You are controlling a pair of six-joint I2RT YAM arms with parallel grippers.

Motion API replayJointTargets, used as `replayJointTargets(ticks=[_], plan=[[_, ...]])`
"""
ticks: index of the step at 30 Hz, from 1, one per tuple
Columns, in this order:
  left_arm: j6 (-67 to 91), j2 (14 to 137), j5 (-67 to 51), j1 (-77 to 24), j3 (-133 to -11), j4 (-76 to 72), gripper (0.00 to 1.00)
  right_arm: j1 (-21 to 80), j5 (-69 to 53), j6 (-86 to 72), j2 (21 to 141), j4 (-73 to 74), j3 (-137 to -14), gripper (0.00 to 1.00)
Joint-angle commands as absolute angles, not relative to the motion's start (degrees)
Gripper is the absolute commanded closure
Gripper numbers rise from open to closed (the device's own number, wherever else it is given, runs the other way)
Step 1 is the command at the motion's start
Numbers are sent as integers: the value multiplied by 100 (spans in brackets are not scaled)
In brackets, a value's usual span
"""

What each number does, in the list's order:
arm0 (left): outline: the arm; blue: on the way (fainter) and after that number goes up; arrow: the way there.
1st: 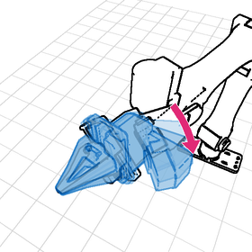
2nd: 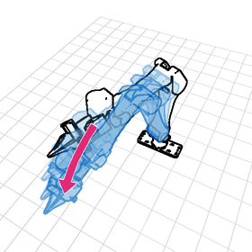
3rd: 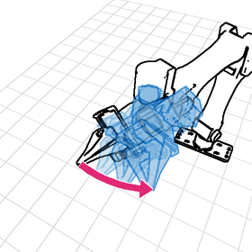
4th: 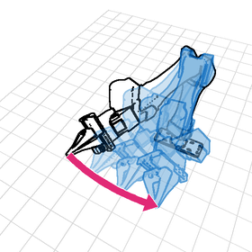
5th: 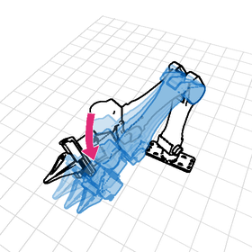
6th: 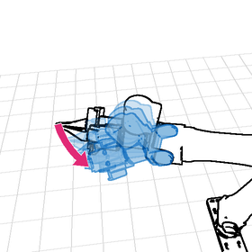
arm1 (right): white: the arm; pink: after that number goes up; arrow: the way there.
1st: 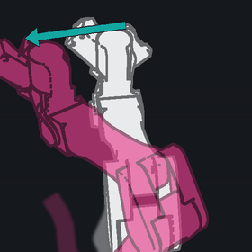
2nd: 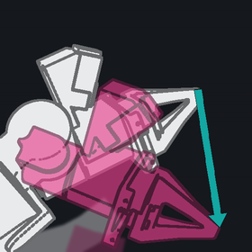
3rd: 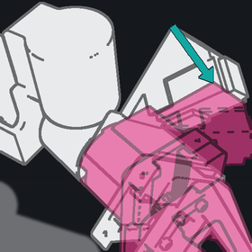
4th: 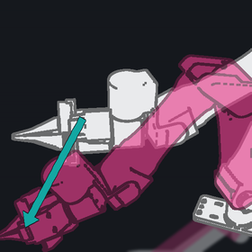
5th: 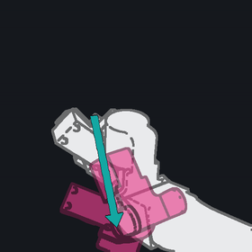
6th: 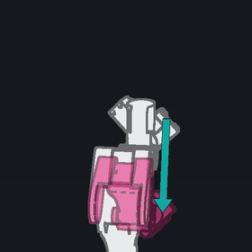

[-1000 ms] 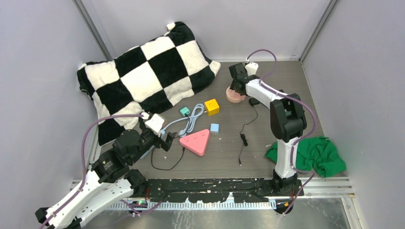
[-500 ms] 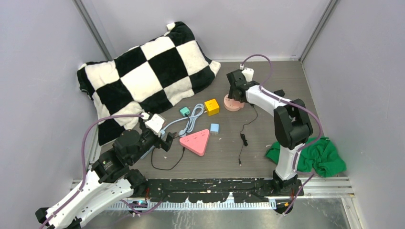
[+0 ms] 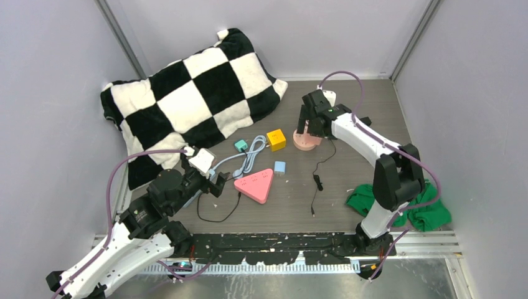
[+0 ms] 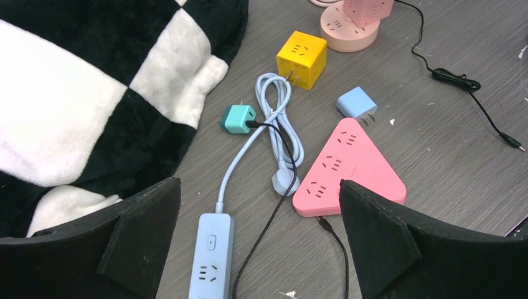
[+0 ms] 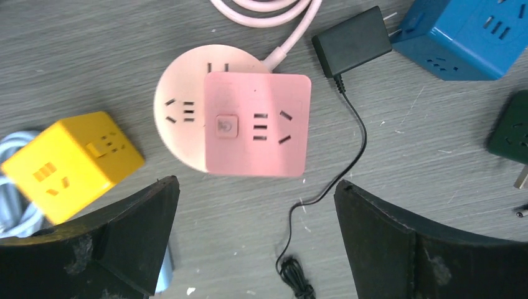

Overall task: Insert the plug
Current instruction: Insert the plug into the socket, then pick up the plug from the center of the board.

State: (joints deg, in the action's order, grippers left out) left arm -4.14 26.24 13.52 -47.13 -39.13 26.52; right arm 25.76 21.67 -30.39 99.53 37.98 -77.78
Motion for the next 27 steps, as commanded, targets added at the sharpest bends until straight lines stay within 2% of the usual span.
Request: replayJointTargets(ticks=[1,4,14,20,27], plan=[[-450,2584,1467,-4702,-3922,2467,1,2699,1822,-3230,9261,3873,-7764,0],[-450,2568,1500,-4702,-3920,2440,1,2911,1711,-3394,9076,3782,-7658,2],[-457,2530,1599,-4702,-3889,2380,1,3934,2023,-4365,9361,3329,-7405,19],[-457,2538,1556,-4702,-3891,2378,1,4521,2813,-5165,9824,3349,-7442,21],[-458,2535,1563,-4702,-3894,2404,1,4694,2710,-5312,10600,3446,-7676,25]])
